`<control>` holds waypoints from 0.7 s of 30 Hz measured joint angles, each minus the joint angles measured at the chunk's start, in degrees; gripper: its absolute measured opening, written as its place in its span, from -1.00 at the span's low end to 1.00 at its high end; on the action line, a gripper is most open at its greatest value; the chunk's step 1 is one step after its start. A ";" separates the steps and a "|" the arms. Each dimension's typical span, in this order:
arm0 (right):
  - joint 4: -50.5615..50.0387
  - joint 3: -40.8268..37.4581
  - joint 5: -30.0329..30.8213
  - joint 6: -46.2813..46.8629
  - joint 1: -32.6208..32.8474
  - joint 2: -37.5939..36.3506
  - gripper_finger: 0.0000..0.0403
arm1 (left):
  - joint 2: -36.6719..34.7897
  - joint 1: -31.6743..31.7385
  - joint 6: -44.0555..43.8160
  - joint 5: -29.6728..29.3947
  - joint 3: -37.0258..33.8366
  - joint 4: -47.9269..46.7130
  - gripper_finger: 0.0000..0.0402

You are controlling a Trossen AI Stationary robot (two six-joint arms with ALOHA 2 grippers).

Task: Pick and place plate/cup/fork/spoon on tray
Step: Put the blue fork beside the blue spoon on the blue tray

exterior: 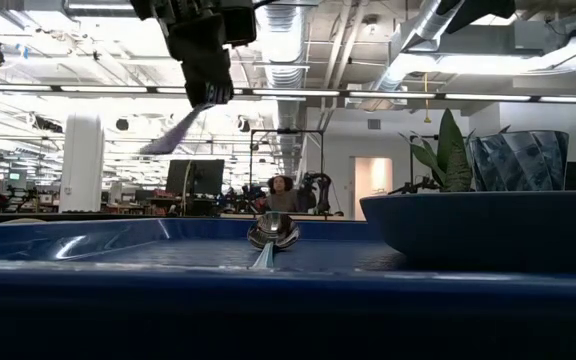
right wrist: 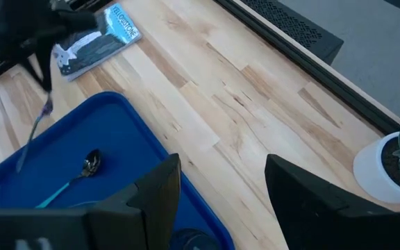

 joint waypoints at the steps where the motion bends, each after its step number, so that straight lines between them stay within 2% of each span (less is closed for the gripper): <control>1: 0.00 -0.01 0.00 -0.04 0.00 0.00 0.15 | 0.01 -1.42 -1.55 -0.92 -1.18 2.15 -1.00; 7: 0.00 -0.01 -0.14 -0.31 0.00 0.00 0.15 | 0.46 -6.40 -8.54 -3.31 -8.83 11.71 -1.00; 12: 0.00 0.00 -0.15 -0.38 0.00 0.00 0.15 | 0.49 -7.63 -13.64 -3.05 -15.27 18.58 -1.00; 21: 0.00 -0.01 -0.13 -0.50 0.00 0.00 0.15 | 0.50 -7.69 -13.05 -3.80 -18.96 22.36 -1.00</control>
